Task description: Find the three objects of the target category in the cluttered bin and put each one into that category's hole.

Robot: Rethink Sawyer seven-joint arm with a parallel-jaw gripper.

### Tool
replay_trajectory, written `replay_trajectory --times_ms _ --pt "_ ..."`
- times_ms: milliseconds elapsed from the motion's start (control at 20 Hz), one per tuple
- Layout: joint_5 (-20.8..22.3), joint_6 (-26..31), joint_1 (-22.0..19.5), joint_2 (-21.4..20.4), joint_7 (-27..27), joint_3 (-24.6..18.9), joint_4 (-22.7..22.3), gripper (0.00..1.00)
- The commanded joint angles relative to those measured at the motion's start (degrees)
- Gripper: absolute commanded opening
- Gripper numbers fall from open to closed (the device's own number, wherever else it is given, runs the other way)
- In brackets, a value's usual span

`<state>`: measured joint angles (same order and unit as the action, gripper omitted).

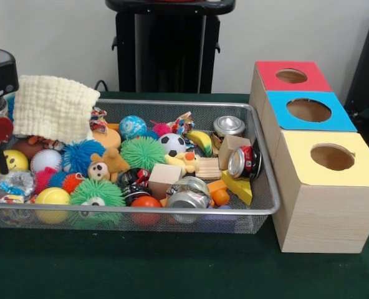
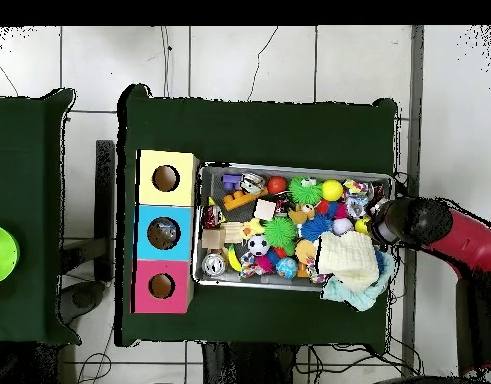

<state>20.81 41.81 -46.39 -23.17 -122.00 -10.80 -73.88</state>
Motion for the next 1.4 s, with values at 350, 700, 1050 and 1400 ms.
replay_trajectory --times_ms 350,700,1050,1400 --pt "-3.38 -3.67 1.21 3.15 -6.9 2.23 -1.62 1.0" --pt "-3.3 -4.94 0.62 6.53 -5.54 1.81 1.53 1.0" --pt "-4.78 -6.18 1.09 8.18 -6.94 2.07 1.38 1.0" --pt "-6.99 -6.72 0.95 8.6 -5.99 1.6 0.22 1.0"
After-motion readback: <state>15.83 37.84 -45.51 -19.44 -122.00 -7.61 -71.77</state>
